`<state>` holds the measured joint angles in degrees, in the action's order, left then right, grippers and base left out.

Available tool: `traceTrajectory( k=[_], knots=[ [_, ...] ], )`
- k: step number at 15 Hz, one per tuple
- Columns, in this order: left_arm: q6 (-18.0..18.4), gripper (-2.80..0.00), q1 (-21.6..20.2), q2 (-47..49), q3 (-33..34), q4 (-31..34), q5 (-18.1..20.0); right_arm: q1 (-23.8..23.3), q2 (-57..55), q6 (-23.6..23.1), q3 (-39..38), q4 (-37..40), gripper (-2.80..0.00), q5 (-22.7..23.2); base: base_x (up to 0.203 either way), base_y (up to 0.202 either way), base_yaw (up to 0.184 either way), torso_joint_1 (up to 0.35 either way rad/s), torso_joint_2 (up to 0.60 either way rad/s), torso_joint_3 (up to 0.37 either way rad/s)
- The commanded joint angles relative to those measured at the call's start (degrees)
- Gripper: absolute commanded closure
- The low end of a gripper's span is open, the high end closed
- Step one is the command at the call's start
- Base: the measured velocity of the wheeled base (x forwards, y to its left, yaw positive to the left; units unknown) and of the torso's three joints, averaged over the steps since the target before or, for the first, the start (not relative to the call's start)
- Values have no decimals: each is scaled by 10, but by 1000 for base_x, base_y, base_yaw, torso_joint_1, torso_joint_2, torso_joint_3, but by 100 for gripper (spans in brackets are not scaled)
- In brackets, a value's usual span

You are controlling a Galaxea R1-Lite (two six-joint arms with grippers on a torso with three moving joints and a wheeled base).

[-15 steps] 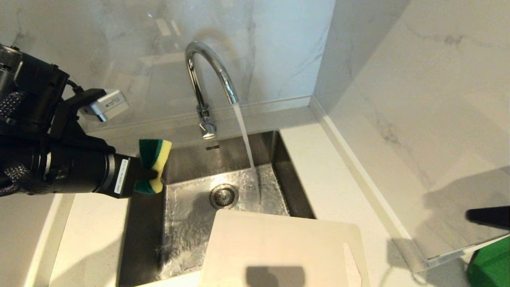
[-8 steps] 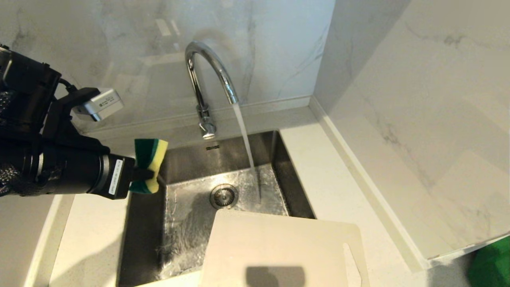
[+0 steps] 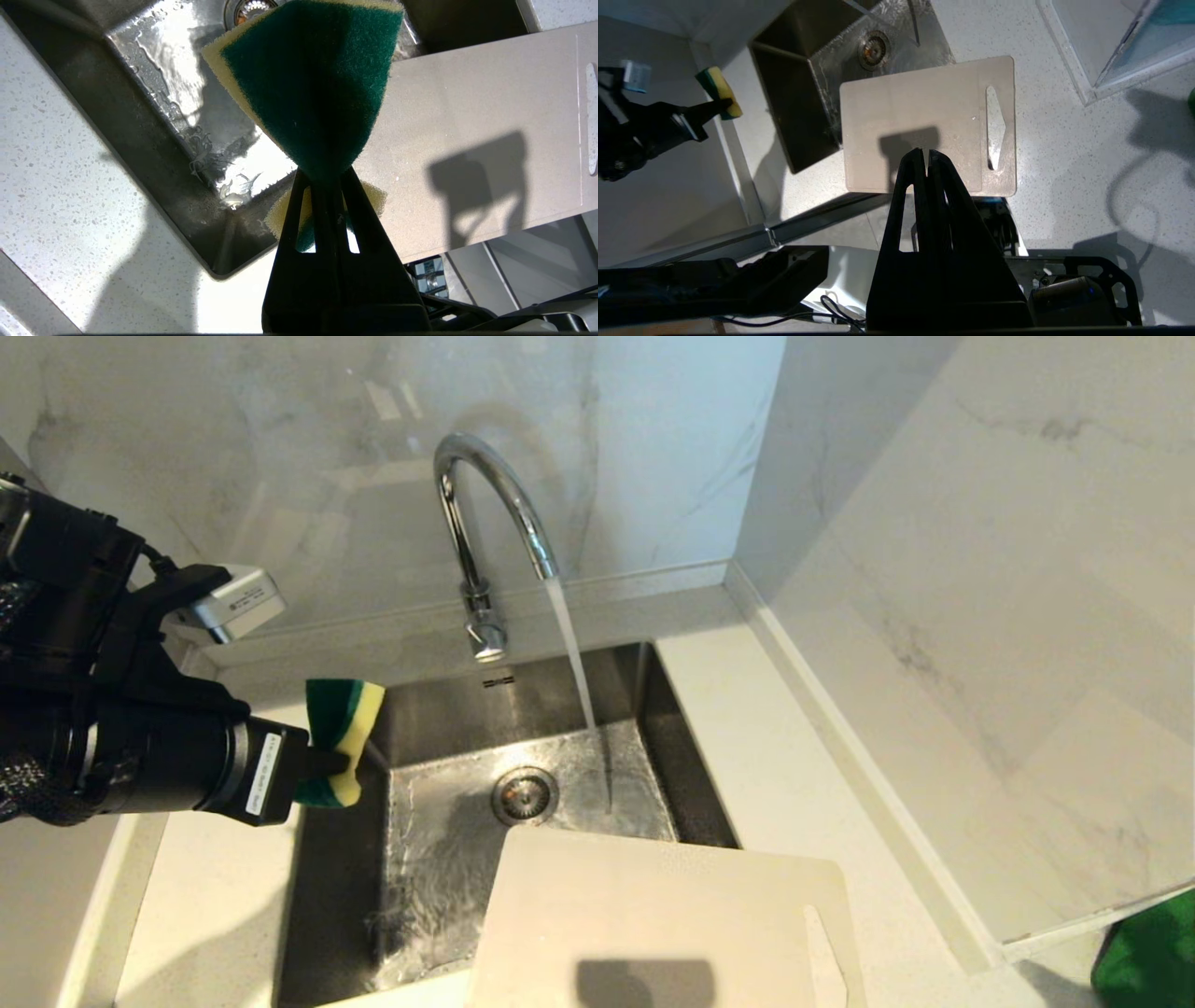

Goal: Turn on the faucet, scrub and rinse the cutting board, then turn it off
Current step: Put down the cleaning cloth

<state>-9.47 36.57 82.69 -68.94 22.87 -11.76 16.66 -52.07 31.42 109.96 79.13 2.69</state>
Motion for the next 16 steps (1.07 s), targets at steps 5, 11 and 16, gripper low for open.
traceTrajectory(
  k=[5,11,16],
  knots=[
    [0,0,0,-2,-1,2,0,-1,81,4,16,14,0,-35,0,0,0,0,0,0],
    [0,0,0,-5,-9,1,-1,-58,95,-20,11,76,0,-226,0,0,0,0,0,0],
    [-2,0,0,-6,-9,1,0,-160,194,-55,-56,85,0,-207,0,0,0,0,0,0]
  ],
)
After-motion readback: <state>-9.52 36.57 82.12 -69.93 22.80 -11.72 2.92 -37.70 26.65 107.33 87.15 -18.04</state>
